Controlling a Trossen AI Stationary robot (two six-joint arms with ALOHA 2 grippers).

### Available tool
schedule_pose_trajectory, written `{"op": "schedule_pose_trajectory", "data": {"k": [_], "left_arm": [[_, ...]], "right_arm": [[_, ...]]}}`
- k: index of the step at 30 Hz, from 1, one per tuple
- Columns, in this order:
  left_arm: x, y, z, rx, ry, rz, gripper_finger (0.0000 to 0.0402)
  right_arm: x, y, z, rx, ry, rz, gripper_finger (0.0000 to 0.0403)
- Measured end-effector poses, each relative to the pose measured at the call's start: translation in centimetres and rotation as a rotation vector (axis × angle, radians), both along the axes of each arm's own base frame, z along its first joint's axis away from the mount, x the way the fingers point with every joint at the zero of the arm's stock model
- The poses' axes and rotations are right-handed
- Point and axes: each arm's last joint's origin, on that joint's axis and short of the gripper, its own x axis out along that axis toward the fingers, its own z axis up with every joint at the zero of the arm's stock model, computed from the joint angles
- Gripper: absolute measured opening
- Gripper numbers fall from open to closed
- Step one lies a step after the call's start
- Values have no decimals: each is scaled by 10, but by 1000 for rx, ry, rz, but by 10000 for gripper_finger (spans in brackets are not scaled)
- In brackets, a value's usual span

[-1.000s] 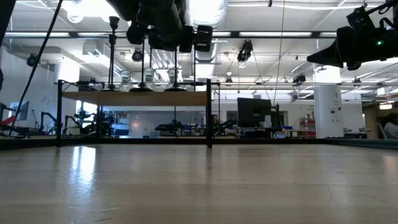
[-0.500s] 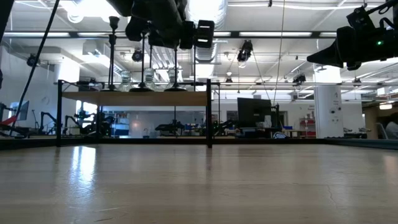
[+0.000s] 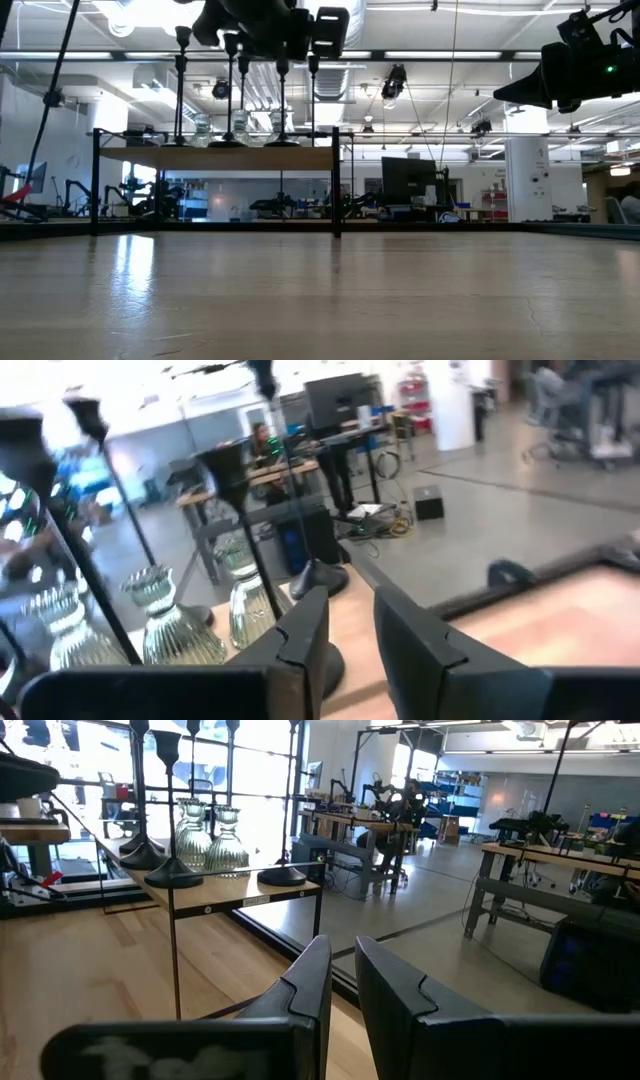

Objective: Pick & Place candle stick holders
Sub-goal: Return to Home Position

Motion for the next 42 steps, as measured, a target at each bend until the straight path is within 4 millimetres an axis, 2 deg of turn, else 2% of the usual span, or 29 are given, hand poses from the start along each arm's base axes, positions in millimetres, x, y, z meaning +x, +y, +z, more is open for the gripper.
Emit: {"op": "schedule_pose_trajectory", "data": {"k": [5, 9, 13, 16, 19, 23, 26, 30, 33, 37, 42], "left_arm": [[-7, -37, 0, 50, 180, -138, 76], [-16, -67, -2, 75, 269, -345, 75], [-30, -81, -3, 57, 322, -540, 77], [-49, -77, -8, -9, 350, -737, 71], [-77, -65, -9, -61, 321, -888, 53], [-117, -47, -16, -83, 189, -1069, 12], [-143, -31, -26, -39, 106, -1159, 6], [-172, -13, -39, 0, 5, -1181, 4], [-188, -4, -46, 70, 11, -1124, 4], [-202, 3, -49, 159, 28, -1110, 4], [-212, 8, -67, 100, 27, -1101, 2]], "right_arm": [[0, 0, 0, 0, 0, 0, 43], [0, 0, 0, 0, 0, 0, 43], [0, 0, 0, 0, 0, 0, 43], [0, 0, 0, 0, 0, 1, 43], [0, 0, 0, 0, 0, 1, 43], [0, 0, 0, 0, 0, 0, 43], [0, 0, 0, 0, 1, 1, 43], [0, 0, 0, 0, 0, 0, 43], [0, 0, 0, 0, 0, 0, 43], [0, 0, 0, 0, 0, 1, 43], [0, 0, 0, 0, 0, 0, 43]]}}
